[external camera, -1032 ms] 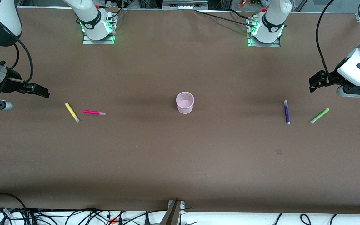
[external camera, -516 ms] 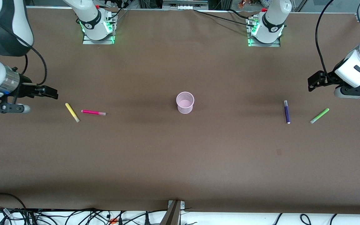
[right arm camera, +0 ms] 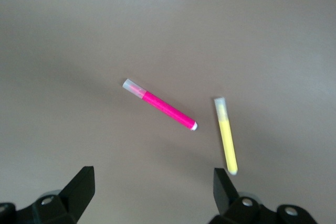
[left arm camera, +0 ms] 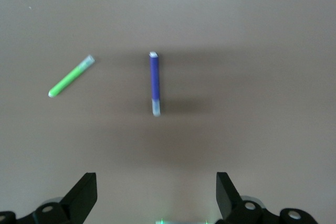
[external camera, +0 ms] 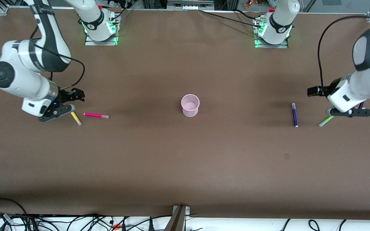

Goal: Organize pens into pink holder with both arms
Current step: 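Reach the right gripper to the pink marker while the left gripper reaches the purple marker, then close the right gripper on the pink marker while the left gripper grasps the purple marker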

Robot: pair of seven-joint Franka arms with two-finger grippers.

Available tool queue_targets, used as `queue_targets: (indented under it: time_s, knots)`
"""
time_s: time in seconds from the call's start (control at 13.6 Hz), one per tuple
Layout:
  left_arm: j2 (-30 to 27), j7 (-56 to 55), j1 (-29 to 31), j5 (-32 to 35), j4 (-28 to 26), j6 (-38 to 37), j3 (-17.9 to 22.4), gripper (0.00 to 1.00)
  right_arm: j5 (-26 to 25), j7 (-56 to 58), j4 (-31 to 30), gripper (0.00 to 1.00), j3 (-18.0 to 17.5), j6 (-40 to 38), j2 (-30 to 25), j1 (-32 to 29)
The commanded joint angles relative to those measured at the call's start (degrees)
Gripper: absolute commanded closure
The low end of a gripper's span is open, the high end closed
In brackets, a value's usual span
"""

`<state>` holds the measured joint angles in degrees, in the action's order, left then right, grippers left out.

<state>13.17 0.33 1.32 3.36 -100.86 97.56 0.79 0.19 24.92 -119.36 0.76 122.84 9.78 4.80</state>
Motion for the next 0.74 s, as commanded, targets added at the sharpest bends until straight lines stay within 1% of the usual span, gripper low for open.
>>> queue_targets:
  time_s: [0.0, 0.07, 0.22, 0.37, 0.59, 0.66]
  knots:
    - [1.4, 0.3, 2.1, 1.0, -9.9, 15.1, -0.3, 0.0, -0.4, 12.1, -9.2, 0.0, -0.1, 11.4, -2.3, -0.1]
    - [1.3, 0.3, 2.1, 1.1, -14.0, 21.3, -0.3, 0.0, -0.3, 16.1, -11.0, 0.0, 0.0, 15.1, -2.0, -0.1]
    - [1.8, 0.4, 2.1, 1.8, -19.7, 31.4, -0.3, 0.0, -0.3, 21.3, -13.3, 0.0, 0.0, 21.4, -0.1, -0.1]
    - [3.3, 0.4, 2.1, 5.8, -24.1, 41.2, -0.3, 0.0, -0.3, 25.9, -15.1, 0.0, 0.2, 29.2, 2.9, -0.3]
    - [8.9, 2.2, 2.1, 6.6, -24.2, 46.0, -0.4, 0.0, -0.3, 32.4, -15.3, 0.0, 0.4, 35.3, 6.6, -0.7]
    - [10.4, 2.3, 2.0, 6.6, -24.1, 46.1, -0.4, 0.0, -0.3, 33.5, -15.2, 0.01, 0.4, 37.1, 7.6, -0.8]
